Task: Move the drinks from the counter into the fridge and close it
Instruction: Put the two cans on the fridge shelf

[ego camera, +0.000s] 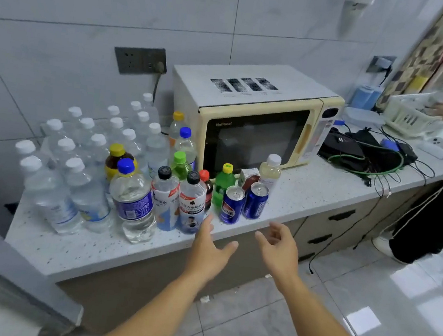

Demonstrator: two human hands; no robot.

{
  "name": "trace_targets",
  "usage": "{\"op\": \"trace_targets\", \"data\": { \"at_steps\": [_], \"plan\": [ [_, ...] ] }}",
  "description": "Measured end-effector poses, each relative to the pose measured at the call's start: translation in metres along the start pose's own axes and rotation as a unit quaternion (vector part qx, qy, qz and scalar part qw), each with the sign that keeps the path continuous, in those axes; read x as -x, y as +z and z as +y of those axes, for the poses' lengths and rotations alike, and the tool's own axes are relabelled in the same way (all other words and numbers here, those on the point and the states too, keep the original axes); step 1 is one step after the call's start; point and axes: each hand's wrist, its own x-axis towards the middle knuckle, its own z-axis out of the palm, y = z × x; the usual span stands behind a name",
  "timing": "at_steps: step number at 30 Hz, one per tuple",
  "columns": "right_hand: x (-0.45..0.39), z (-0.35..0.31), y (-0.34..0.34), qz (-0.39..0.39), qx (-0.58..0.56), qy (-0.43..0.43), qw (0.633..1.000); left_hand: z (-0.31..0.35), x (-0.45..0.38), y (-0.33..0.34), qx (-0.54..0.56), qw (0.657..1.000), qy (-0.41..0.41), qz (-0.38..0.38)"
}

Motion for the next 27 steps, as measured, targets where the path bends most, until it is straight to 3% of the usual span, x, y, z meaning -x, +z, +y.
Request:
{"op": "trace_targets", "data": {
  "at_steps": [7,11,15,22,27],
  "plan": [
    [-0.122,0.003,0.004,-0.091,0.007,-0.052,0.995,0.019,-0.097,0.051,-0.053,0.989,-0.005,0.137],
    [-0.158,0.010,0.021,-0.144,-0.014,-0.094,0.985,0.015,-0.127,0.067,-0.061,0.986,-0.027,0.155],
    [-0.170,0.022,0.033,-0.143,-0.024,-0.135,0.980,0.010,-0.138,0.077,-0.068,0.976,-0.024,0.204],
    [-0.159,0.024,0.031,-0.149,-0.083,-0.147,0.974,0.000,-0.103,0.072,0.020,0.968,-0.005,0.249],
    [-0.113,0.013,0.034,-0.199,-0.121,-0.160,0.959,-0.017,-0.028,0.033,0.118,0.969,-0.008,0.216]
  ]
}}
